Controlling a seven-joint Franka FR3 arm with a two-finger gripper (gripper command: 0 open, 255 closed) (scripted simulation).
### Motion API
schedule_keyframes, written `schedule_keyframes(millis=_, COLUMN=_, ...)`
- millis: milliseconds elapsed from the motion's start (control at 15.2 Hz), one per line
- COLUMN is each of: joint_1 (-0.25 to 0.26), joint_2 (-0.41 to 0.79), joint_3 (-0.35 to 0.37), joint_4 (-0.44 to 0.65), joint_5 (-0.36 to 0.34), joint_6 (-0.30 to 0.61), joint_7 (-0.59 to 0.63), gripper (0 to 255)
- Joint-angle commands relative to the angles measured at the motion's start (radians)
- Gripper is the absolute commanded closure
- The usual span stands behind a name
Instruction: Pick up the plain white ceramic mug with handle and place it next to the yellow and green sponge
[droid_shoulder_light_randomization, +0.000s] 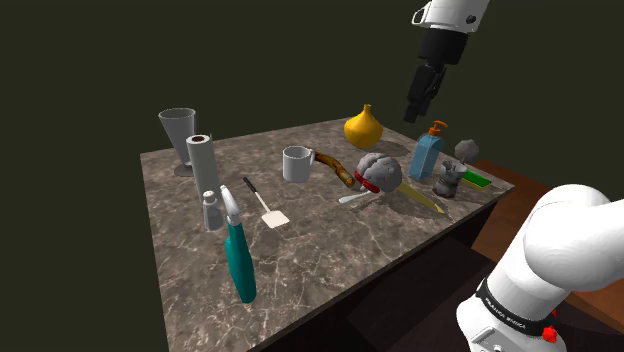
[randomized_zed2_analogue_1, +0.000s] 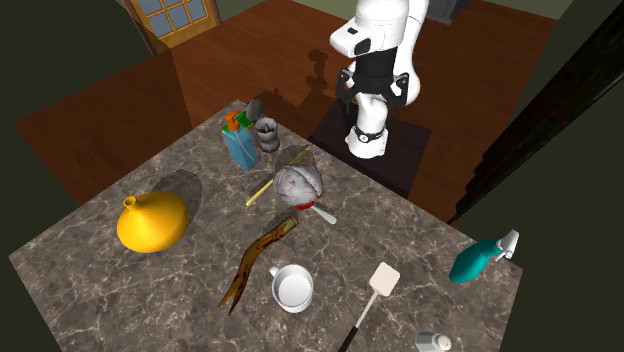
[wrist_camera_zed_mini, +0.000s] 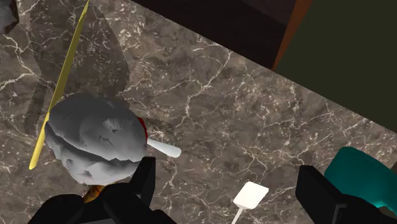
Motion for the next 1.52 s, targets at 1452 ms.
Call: schedule_keyframes(millis=1452, joint_1=-0.001, joint_2=0.795, joint_3=0.078, joint_4=0.319, joint_5=-0.087, joint_6=0.456, joint_7=0.021, gripper=0)
